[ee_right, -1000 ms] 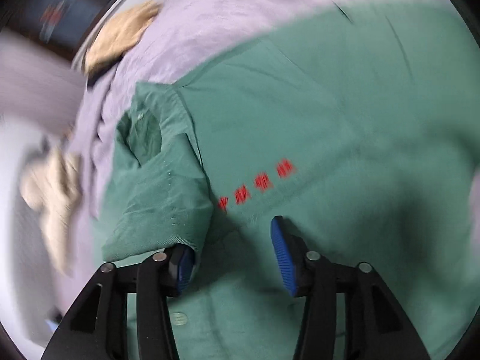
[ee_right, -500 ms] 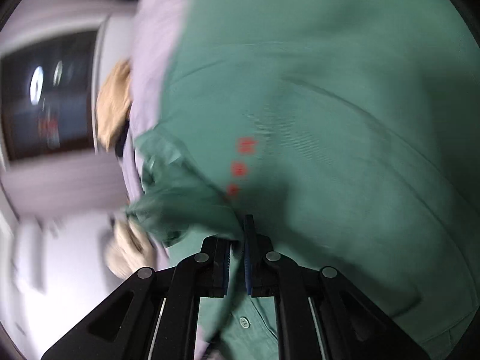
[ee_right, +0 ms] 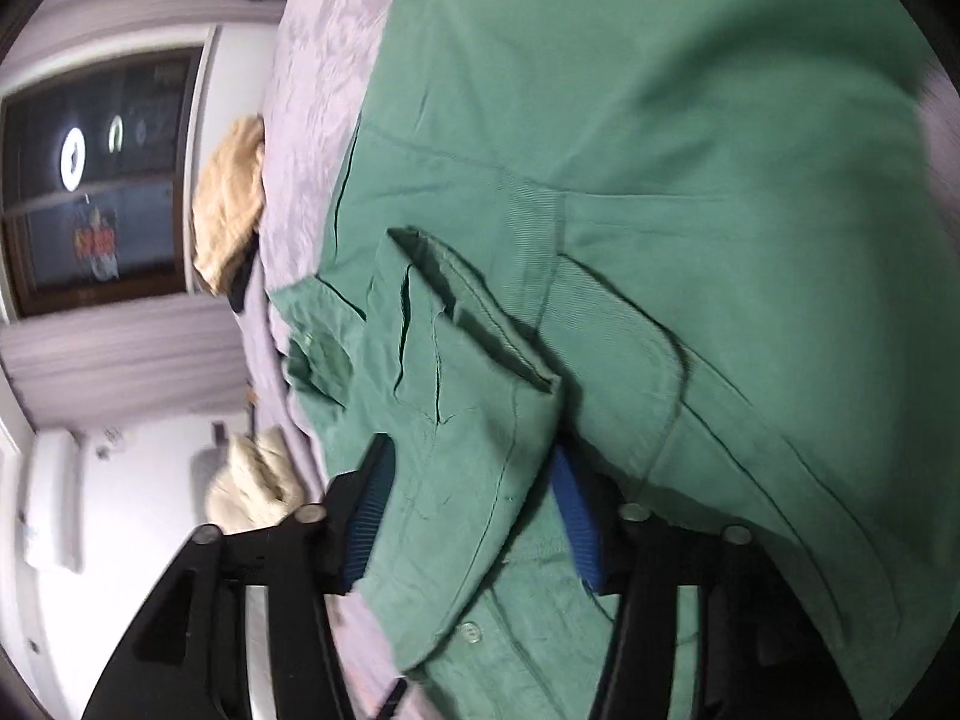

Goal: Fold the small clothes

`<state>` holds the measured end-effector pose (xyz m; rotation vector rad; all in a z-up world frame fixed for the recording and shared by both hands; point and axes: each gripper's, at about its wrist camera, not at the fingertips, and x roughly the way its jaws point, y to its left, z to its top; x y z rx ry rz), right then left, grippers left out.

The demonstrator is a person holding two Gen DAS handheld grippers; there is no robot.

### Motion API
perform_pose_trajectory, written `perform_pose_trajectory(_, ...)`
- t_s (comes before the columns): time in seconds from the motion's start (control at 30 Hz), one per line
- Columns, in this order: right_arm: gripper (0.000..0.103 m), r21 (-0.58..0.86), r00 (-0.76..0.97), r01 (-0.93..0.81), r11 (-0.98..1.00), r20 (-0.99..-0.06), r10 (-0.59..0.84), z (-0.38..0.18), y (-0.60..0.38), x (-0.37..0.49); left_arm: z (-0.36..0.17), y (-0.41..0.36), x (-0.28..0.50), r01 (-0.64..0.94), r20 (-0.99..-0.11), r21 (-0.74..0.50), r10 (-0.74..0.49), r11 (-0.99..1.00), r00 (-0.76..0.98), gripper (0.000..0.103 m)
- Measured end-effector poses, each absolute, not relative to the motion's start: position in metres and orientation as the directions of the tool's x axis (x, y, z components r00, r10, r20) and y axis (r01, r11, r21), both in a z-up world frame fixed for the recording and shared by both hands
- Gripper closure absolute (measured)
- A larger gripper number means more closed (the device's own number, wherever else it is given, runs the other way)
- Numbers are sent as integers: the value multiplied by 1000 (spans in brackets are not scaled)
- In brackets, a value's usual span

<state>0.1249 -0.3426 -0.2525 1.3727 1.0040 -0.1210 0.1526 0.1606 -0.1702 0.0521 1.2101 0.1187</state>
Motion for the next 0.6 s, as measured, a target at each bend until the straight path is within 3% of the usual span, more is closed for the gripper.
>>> perform_pose_trajectory(0.03, 92, 735, 578, 614, 288, -667, 470, -252, -340, 133, -165, 162, 154, -69, -925, 97, 115, 993, 362, 7)
perform_pose_trajectory(0.07, 97, 721, 559, 617, 315, -683, 470, -250, -338, 132, -160, 162, 157, -72, -921, 90, 110, 993, 373, 7)
perform_pose_trajectory(0.27, 97, 673, 505, 583, 456, -739, 446, -234, -328, 143, -167, 140, 203, -25, -906, 56, 61, 998, 418, 7)
perform_pose_trajectory(0.4, 96, 609, 455, 577, 544, -793, 406, -243, -329, 143, -202, 106, 215, 18, -912, 184, 164, 983, 377, 7)
perform_pose_trajectory(0.53, 96, 583, 439, 570, 579, -812, 385, -242, -339, 120, -217, 122, 211, 1, -917, 186, 173, 983, 360, 6)
perform_pose_trajectory(0.6, 89, 576, 437, 577, 579, -817, 377, -237, -347, 110, -212, 125, 210, 8, -916, 213, 197, 977, 350, 6)
